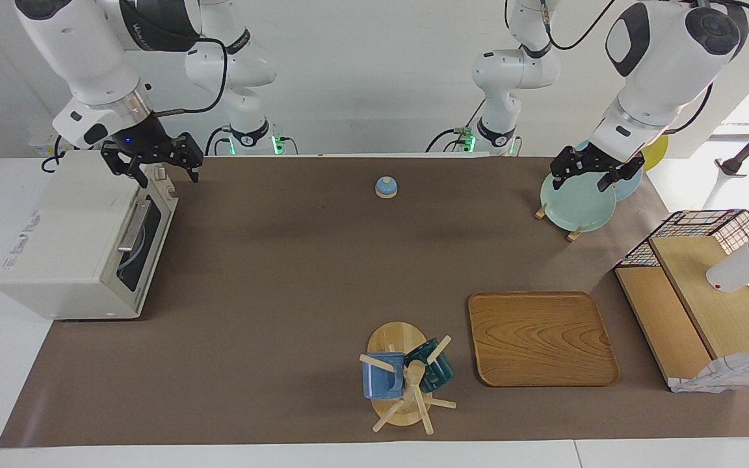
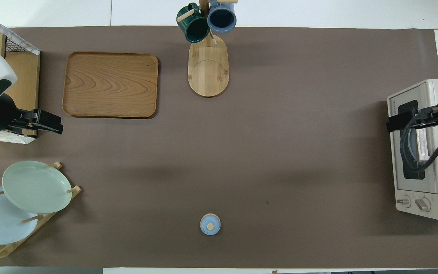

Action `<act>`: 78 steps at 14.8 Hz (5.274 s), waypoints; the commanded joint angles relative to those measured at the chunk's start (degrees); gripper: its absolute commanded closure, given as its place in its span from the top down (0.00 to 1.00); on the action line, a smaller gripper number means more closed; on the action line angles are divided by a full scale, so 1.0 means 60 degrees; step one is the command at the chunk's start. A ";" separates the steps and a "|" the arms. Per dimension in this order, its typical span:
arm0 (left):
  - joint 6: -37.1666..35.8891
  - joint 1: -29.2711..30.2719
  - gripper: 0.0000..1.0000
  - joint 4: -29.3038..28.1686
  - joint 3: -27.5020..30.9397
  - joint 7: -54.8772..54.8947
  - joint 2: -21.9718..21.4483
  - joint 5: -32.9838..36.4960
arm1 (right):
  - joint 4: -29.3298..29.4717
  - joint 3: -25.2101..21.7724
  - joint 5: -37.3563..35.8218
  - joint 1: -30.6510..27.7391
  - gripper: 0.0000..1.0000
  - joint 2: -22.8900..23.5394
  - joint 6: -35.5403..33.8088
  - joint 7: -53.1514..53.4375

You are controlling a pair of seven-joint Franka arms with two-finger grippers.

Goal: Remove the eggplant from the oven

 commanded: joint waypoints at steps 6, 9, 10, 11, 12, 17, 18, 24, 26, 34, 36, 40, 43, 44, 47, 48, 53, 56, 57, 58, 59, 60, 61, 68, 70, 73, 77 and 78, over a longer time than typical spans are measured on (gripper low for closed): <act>0.0098 0.0075 1.00 -0.0188 -0.0012 -0.0044 -0.0224 -0.0094 | -0.0044 0.0047 0.0112 -0.0098 1.00 -0.0115 -0.0093 0.0160; 0.0098 0.0075 1.00 -0.0203 -0.0012 -0.0044 -0.0224 -0.0094 | -0.0029 0.0003 0.0112 -0.0156 1.00 -0.0115 -0.0122 0.0044; 0.0098 0.0075 1.00 -0.0203 -0.0012 -0.0044 -0.0238 -0.0094 | -0.0029 -0.0026 0.0156 -0.0171 1.00 -0.0115 -0.0093 0.0014; 0.0098 0.0075 1.00 -0.0203 -0.0012 -0.0044 -0.0224 -0.0094 | -0.0029 -0.0055 0.0156 -0.0185 0.78 -0.0115 -0.0093 -0.0175; 0.0098 0.0075 1.00 -0.0203 -0.0012 -0.0044 -0.0224 -0.0094 | -0.0145 -0.0070 0.0156 -0.0200 0.36 -0.0129 -0.0078 -0.0293; 0.0098 0.0075 1.00 -0.0203 -0.0012 -0.0044 -0.0224 -0.0094 | -0.1418 -0.0085 0.0098 -0.0434 0.00 -0.0655 0.1076 -0.2151; 0.0098 0.0075 1.00 -0.0203 -0.0012 -0.0044 -0.0224 -0.0094 | -0.1610 -0.0085 0.0069 -0.0478 0.00 -0.0729 0.1268 -0.2125; 0.0054 0.0075 1.00 -0.0203 -0.0012 -0.0059 -0.0238 -0.0094 | -0.2314 -0.0100 -0.1598 -0.0508 0.00 -0.0746 0.1767 0.0479; -0.0005 0.0075 1.00 -0.0203 -0.0012 -0.0044 -0.0238 -0.0094 | -0.2387 -0.0100 -0.1996 -0.0551 0.00 -0.0454 0.1986 0.0628; 0.0127 0.0075 1.00 -0.0203 -0.0012 -0.0044 -0.0224 -0.0094 | -0.2885 -0.0100 -0.2963 -0.0933 0.00 0.0076 0.2923 0.0585; 0.0171 0.0075 1.00 -0.0188 -0.0012 -0.0044 -0.0224 -0.0094 | -0.3105 -0.0100 -0.3460 -0.1005 0.00 0.0076 0.3348 0.0220; 0.0332 0.0075 1.00 -0.0202 -0.0012 -0.0044 -0.0224 -0.0094 | -0.3281 -0.0085 -0.3447 -0.1123 0.00 0.0047 0.3423 0.0262; 0.0376 0.0133 1.00 -0.0203 -0.0012 -0.0044 -0.0209 -0.0094 | -0.3777 -0.0070 -0.3316 -0.1021 0.00 0.0017 0.3932 0.0715; 0.0492 0.0235 1.00 -0.0203 -0.0012 -0.0073 -0.0209 -0.0094 | -0.4011 -0.0070 -0.3170 -0.1020 0.00 0.0017 0.4284 0.0731; 0.0552 0.0469 1.00 -0.0203 -0.0012 -0.0074 -0.0209 -0.0094 | -0.4423 -0.0056 -0.2993 -0.1020 0.00 0.0090 0.4756 0.0731; 0.0567 0.0485 1.00 -0.0203 -0.0012 -0.0088 -0.0223 -0.0094 | -0.4467 -0.0056 -0.2993 -0.1020 0.00 0.0105 0.4872 0.0731; 0.0581 0.0397 1.00 -0.0232 -0.0012 -0.0103 -0.0238 -0.0094 | -0.4745 -0.0041 -0.2408 -0.0596 0.00 0.0338 0.5384 0.0863; 0.0581 0.0354 1.00 -0.0217 -0.0026 -0.0191 -0.0238 -0.0079 | -0.5082 -0.0026 -0.2291 -0.0392 0.00 0.0646 0.6261 0.0892; 0.0567 0.0339 1.00 -0.0217 -0.0041 -0.0191 -0.0238 -0.0079 | -0.5286 -0.0026 -0.2145 -0.0318 0.00 0.0676 0.6627 0.0907; 0.0581 0.0339 1.00 -0.0188 -0.0070 -0.0176 -0.0238 -0.0079 | -0.5506 -0.0026 -0.2028 -0.0303 0.00 0.0676 0.6964 0.0980; 0.0581 0.0339 1.00 -0.0188 -0.0070 -0.0176 -0.0238 -0.0079 | -0.5725 -0.0026 -0.2012 -0.0274 0.00 0.0734 0.7316 0.1212; 0.0567 0.0339 1.00 -0.0202 -0.0085 -0.0147 -0.0253 -0.0079 | -0.5786 -0.0026 -0.2012 -0.0143 0.00 0.0880 0.7551 0.1418; 0.0552 0.0339 1.00 -0.0203 -0.0085 -0.0147 -0.0253 -0.0079 | -0.5786 -0.0026 -0.2012 -0.0127 0.00 0.1026 0.7670 0.1492; 0.0596 0.0339 1.00 -0.0232 -0.0100 -0.0220 -0.0267 -0.0079 | -0.5859 -0.0012 -0.1997 -0.0112 0.00 0.1101 0.7686 0.1698; 0.0639 0.0324 1.00 -0.0246 -0.0085 -0.0220 -0.0268 -0.0079 | -0.6005 -0.0012 -0.1997 -0.0112 0.00 0.1087 0.7715 0.1713; 0.0698 0.0324 1.00 -0.0247 -0.0100 -0.0220 -0.0268 -0.0094 | -0.6035 -0.0012 -0.1997 -0.0098 0.00 0.1233 0.7730 0.1917; 0.0859 0.0310 1.00 -0.0305 -0.0114 -0.0191 -0.0268 -0.0094 | -0.6050 0.0032 -0.1997 0.0004 0.00 0.1233 0.7730 0.2136; 0.0889 0.0266 1.00 -0.0363 -0.0114 -0.0191 -0.0297 -0.0094 | -0.6050 0.0032 -0.1997 0.0266 0.00 0.1219 0.7730 0.2283</act>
